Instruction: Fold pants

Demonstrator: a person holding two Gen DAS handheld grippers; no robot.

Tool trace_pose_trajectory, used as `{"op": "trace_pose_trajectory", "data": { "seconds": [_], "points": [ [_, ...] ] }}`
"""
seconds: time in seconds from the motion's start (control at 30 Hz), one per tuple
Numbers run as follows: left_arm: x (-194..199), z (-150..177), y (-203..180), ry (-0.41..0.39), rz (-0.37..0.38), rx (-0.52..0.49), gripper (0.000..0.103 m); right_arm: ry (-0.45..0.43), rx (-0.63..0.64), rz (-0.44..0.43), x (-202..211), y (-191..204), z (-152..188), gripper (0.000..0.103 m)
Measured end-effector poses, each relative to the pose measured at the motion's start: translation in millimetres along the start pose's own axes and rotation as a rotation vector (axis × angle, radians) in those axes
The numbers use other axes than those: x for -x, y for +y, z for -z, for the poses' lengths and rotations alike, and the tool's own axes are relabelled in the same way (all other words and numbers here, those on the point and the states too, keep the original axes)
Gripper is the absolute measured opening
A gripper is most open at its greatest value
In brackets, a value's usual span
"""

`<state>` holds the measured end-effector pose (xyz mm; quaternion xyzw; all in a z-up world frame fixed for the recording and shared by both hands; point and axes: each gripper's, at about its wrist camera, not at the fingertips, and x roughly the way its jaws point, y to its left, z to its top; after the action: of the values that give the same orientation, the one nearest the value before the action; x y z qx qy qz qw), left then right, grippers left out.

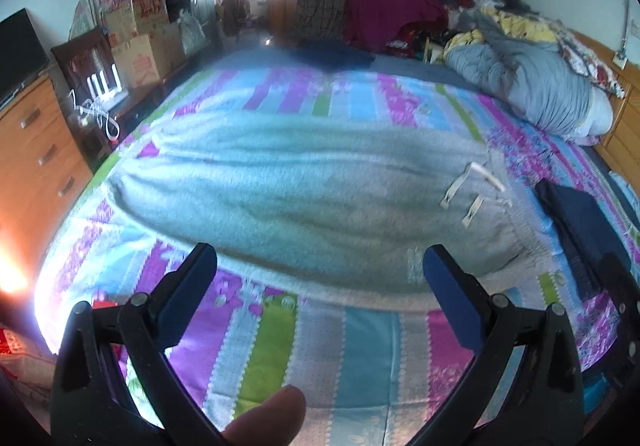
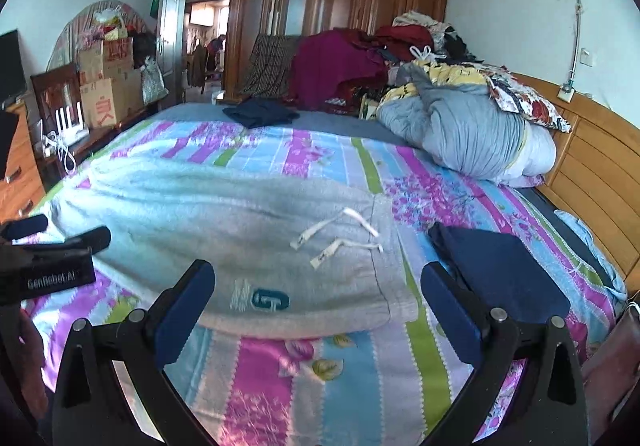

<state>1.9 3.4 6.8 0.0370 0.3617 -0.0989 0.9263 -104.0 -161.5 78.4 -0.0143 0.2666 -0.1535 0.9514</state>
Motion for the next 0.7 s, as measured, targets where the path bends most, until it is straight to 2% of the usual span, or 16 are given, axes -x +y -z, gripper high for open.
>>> {"op": "trace_pose_trajectory", "data": {
  "seconds": [0.17, 0.3, 0.4, 0.7],
  "points": [
    [20, -27, 4, -0.084, -0.01, 0.003, 0.103, -0.052, -0.021, 0.011, 2, 3, -29, 0.103],
    [38, -48, 9, -0.157, -0.046, -0.006, 0.103, -0.082, -0.039, 0.014, 5, 5, -48, 0.103],
    [43, -57, 12, -0.184, -0.063, -0.017, 0.103, -0.086, -0.065, -0.009, 6, 7, -58, 0.103],
    [39, -56, 20, -0.176, -0.099, 0.012, 0.103, -0.065, -0.083, -0.067, 3, 14, -70, 0.103]
  ]
}}
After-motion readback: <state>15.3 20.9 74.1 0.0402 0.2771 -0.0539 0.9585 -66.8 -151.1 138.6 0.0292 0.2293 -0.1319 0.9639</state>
